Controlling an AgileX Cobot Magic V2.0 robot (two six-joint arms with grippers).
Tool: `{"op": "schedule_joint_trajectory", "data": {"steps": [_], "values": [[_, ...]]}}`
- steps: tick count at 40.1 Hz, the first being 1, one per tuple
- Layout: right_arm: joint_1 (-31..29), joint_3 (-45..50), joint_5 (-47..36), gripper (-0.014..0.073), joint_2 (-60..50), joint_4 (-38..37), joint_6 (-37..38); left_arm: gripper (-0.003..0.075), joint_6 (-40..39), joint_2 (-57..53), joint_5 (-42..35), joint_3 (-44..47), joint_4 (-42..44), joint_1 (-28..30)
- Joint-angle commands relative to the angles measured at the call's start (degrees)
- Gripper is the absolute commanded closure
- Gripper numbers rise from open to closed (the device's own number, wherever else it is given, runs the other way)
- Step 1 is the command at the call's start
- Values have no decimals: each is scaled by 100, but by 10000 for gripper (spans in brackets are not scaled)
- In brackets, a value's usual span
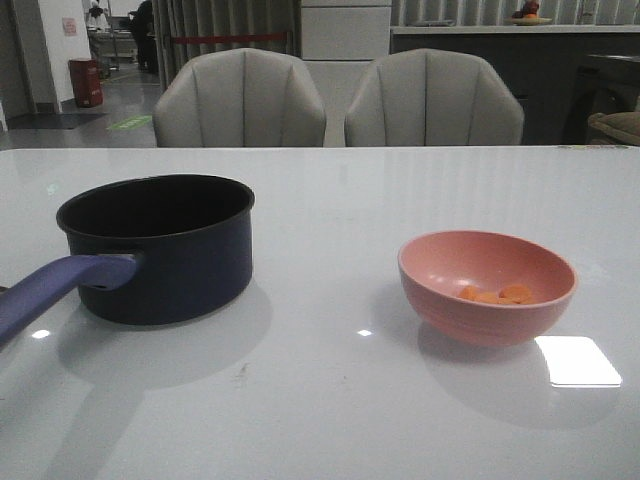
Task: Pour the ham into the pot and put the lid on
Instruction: 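Reach the right gripper to the pink bowl rim and grasp it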
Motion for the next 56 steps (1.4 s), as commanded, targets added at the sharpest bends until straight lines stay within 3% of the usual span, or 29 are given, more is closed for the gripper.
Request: {"op": "schedule_joint_trajectory", "data": {"steps": [1, 10, 19, 23, 38, 56], "values": [[-35, -303, -107, 433, 486, -7, -63, 211, -4, 56, -406, -162, 12, -49], [-35, -307, -163, 415, 990, 253, -47, 211, -4, 56, -406, -162, 12, -49], [-35, -683, -104, 151, 2036, 376, -47, 211, -4, 56, -416, -162, 12, -49], [-30, -965, -71, 85, 2673, 640, -47, 211, -4, 56, -466, -162, 12, -49], [-30, -2339, 627, 86, 5744, 2294, -233, 211, -4, 56, -493, -162, 12, -49], [-4, -3487, 913, 88, 7874, 2694, -774, 211, -4, 56, -493, -162, 12, -49]]}}
